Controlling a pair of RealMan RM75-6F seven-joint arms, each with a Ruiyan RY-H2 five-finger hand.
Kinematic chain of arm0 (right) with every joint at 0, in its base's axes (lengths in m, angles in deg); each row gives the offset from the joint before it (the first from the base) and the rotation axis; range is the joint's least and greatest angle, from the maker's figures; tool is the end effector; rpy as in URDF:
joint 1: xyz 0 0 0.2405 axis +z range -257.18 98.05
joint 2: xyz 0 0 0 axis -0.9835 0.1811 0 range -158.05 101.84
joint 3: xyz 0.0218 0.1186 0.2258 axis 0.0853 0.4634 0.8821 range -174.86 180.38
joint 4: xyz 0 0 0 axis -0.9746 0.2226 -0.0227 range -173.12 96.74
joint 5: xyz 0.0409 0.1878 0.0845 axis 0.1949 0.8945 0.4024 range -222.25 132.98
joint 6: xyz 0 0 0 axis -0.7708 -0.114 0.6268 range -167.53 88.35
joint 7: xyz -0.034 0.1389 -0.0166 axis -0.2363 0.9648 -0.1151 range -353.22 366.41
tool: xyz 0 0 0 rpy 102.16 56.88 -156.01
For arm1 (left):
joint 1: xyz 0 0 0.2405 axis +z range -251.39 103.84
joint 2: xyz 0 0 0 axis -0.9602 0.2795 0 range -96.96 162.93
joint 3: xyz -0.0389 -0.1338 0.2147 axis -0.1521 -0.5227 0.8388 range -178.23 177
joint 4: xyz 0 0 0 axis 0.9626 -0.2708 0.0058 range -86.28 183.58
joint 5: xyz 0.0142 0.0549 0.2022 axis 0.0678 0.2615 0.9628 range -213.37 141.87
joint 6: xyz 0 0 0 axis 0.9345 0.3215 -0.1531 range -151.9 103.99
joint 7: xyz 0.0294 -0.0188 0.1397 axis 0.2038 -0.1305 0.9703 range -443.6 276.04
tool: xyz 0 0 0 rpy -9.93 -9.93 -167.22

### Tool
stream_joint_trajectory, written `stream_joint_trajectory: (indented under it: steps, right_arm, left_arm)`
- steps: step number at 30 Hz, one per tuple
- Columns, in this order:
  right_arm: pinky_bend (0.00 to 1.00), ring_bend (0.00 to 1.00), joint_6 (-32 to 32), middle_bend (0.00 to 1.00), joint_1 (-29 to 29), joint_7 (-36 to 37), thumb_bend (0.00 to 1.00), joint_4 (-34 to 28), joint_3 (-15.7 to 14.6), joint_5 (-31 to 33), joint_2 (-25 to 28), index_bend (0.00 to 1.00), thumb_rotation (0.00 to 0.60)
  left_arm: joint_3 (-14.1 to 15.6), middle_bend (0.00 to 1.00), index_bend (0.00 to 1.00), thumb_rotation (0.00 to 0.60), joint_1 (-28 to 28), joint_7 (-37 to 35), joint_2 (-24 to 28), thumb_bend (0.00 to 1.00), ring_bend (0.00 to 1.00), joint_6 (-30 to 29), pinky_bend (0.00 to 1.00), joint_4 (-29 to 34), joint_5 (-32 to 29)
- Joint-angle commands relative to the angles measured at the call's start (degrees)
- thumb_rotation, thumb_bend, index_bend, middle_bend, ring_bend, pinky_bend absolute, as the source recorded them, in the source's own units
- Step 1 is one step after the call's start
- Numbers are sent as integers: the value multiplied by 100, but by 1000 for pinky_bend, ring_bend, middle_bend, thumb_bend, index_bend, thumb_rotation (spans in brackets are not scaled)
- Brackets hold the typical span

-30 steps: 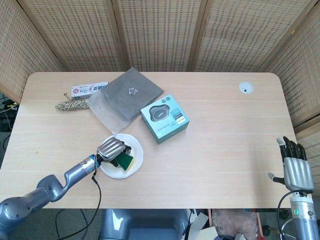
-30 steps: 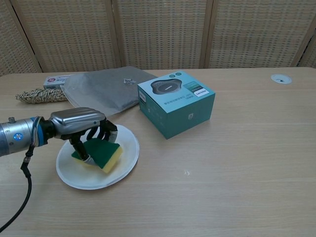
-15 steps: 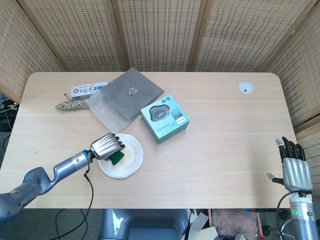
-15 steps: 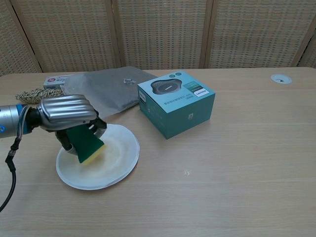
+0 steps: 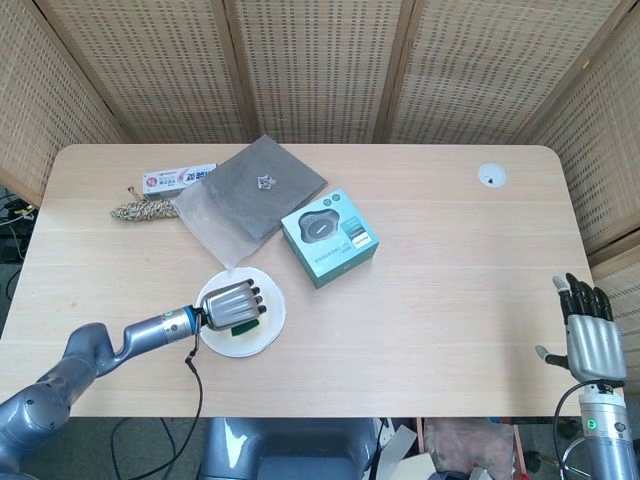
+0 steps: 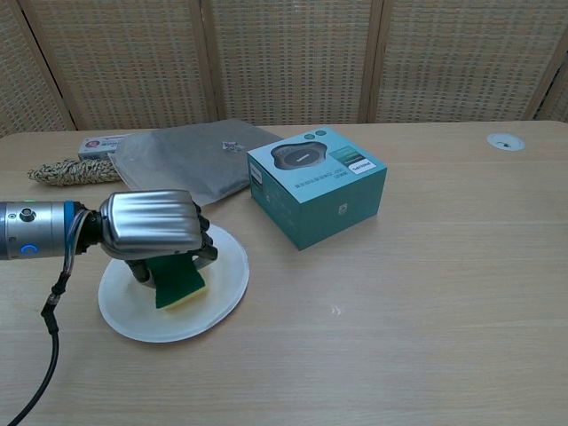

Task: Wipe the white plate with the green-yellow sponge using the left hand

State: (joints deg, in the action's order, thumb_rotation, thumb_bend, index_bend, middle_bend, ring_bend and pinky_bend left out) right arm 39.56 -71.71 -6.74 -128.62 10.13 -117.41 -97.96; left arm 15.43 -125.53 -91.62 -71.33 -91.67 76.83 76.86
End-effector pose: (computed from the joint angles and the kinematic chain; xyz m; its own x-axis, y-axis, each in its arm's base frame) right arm -0.3272 -0.2110 0.1377 0.4983 -0.0509 0.8655 -0.8517 0.1578 0.4997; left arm -0.1928 0.3596 -0.0658 0.8372 -0.2564 0.4830 0.0124 -0.8741 -0.4855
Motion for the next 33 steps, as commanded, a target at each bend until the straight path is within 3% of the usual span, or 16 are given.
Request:
stream_joint_trajectory:
  steps: [1, 11, 19, 26, 33]
  right_arm:
    - [0, 0, -1, 0, 1, 6, 0, 1, 3, 2, 4, 0, 600]
    - [0, 0, -7, 0, 2, 3, 0, -9, -4, -1, 9, 0, 600]
    - [0, 0, -6, 0, 2, 1, 0, -13, -3, 3, 10, 0, 600]
    - [0, 0, 15, 0, -10, 40, 0, -47, -6, -21, 41, 0, 600]
    - [0, 0, 50, 0, -27, 76, 0, -100, -17, -69, 77, 0, 600]
  left_arm:
    - [27, 639, 704, 600, -45, 28, -68, 394, 517, -60, 539, -69, 49]
    - [270, 640, 704, 600, -91, 204, -219, 396, 517, -16, 543, -291, 232]
    - [250, 640, 704, 600, -66, 155, -214, 396, 517, -148, 543, -372, 157]
    - [-145, 640, 704, 600, 70, -278, 142, 397, 517, -669, 543, -177, -290]
    - [-424, 640, 704, 600, 459, -770, 594, 397, 517, -727, 543, 50, -818]
